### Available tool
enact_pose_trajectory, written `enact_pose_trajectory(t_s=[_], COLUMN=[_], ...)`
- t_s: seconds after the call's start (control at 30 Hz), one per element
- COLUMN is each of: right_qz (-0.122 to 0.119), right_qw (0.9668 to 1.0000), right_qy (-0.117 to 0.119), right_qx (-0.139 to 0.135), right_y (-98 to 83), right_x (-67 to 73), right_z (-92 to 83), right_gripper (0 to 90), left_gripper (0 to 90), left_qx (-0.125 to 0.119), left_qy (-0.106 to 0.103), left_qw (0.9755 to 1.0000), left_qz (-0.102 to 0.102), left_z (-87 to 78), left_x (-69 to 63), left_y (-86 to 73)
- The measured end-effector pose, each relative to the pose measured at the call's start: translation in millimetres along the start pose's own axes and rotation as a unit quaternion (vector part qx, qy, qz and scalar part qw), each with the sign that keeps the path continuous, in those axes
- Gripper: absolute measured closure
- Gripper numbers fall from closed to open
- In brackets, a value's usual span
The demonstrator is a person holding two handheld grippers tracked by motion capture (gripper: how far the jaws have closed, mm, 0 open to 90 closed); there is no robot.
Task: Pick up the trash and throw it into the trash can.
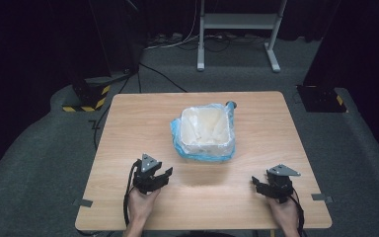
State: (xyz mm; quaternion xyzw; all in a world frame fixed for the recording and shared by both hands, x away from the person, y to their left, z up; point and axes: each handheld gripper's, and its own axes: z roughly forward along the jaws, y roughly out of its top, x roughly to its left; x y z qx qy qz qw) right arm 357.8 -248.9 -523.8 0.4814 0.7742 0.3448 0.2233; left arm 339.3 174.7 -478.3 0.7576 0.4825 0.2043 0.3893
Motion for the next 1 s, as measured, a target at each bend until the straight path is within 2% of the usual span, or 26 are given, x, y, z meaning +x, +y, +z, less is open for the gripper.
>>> enact_pose_trajectory(t_s=[0.13,0.3,0.4,0.5,0.57,0.63,0.7,0.73,0.8,0.87,1.0], right_qz=[0.0,0.0,0.0,0.0,0.0,0.0,0.0,0.0,0.0,0.0,0.001], right_qw=[1.0,1.0,1.0,1.0,1.0,1.0,1.0,1.0,1.0,1.0,1.0], right_qy=[0.0,0.0,0.0,0.0,0.0,0.0,0.0,0.0,-0.001,0.0,-0.001], right_qx=[0.0,0.0,0.0,0.0,0.0,0.0,0.0,0.0,0.0,0.0,0.0], right_y=[0.0,0.0,0.0,0.0,0.0,0.0,0.0,0.0,-0.1,-0.1,-0.1], right_x=[0.0,0.0,-0.1,-0.1,0.0,-0.1,0.0,-0.1,0.1,0.1,0.2], right_z=[0.0,0.0,0.0,0.0,0.0,0.0,0.0,0.0,0.0,0.0,-0.1], right_gripper=[33.3,33.3,33.3,33.3,33.3,33.3,33.3,33.3,33.3,33.3,33.3], left_gripper=[49.7,48.8,48.8,48.6,47.6,46.3,43.5,41.9,40.8,40.1,37.5], left_qx=[0.019,0.034,0.03,0.049,0.057,0.049,0.027,0.023,0.025,0.025,0.026], left_qy=[0.01,0.008,0.01,0.024,0.039,0.049,0.05,0.048,0.055,0.05,0.049], left_qw=[0.9998,0.9994,0.9994,0.9985,0.9976,0.9975,0.9984,0.9986,0.9982,0.9984,0.9984], left_qz=[0.0,0.006,-0.009,-0.012,0.003,0.014,0.004,-0.002,0.003,-0.003,-0.001], left_z=[10.4,22.3,30.1,39.9,44.6,46.3,47.5,47.1,46.7,46.8,47.1], left_x=[1.5,-1.1,0.0,2.7,1.9,0.1,0.9,1.6,-0.1,1.1,0.1], left_y=[-4.0,-4.4,-9.9,-16.1,-17.4,-18.3,-23.6,-24.6,-24.8,-24.9,-25.0])
